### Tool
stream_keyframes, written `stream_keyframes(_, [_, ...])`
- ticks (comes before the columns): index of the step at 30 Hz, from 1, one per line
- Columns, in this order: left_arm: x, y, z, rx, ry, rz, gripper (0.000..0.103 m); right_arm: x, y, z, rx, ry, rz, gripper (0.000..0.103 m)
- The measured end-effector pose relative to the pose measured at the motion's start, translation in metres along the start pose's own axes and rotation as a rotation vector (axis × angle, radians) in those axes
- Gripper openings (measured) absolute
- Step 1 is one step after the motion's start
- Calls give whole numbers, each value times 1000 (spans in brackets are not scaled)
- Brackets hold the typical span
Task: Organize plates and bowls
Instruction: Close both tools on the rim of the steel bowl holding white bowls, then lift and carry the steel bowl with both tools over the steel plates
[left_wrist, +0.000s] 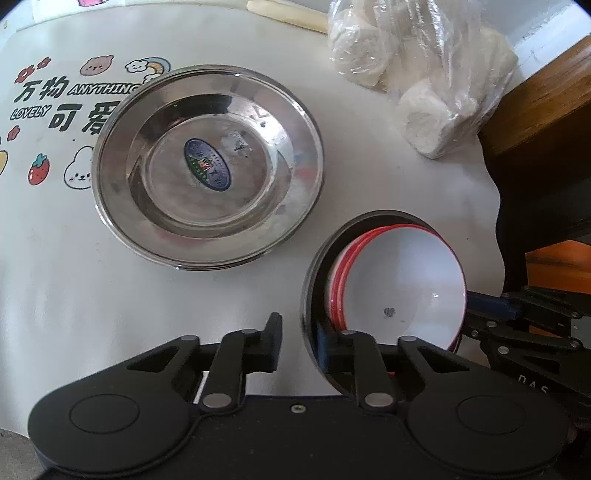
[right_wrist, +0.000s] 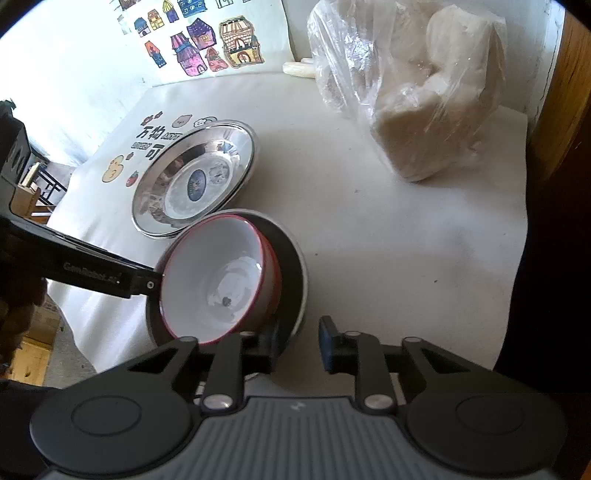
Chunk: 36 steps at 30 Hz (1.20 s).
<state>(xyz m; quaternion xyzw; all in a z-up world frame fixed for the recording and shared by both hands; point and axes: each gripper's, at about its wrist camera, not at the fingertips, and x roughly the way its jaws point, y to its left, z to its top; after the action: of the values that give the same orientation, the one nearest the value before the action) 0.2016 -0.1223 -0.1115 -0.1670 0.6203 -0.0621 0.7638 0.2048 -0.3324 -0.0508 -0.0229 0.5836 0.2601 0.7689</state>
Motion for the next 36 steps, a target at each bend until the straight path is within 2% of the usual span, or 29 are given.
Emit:
stream_keyframes(6, [1, -7, 0, 15, -3, -1, 9, 1, -5, 2, 46, 15, 28, 21])
stream_keyframes(9, [2, -7, 1, 10, -3, -1, 9, 2, -7, 1, 57, 16, 51, 16])
stream_keyframes(25, [2, -1, 0, -10, 1, -11, 8, 4, -13, 3, 99, 31, 89, 16])
stream_keyframes(36, [2, 0, 4, -57, 28, -7, 7, 11, -17, 14, 178, 108, 88, 13])
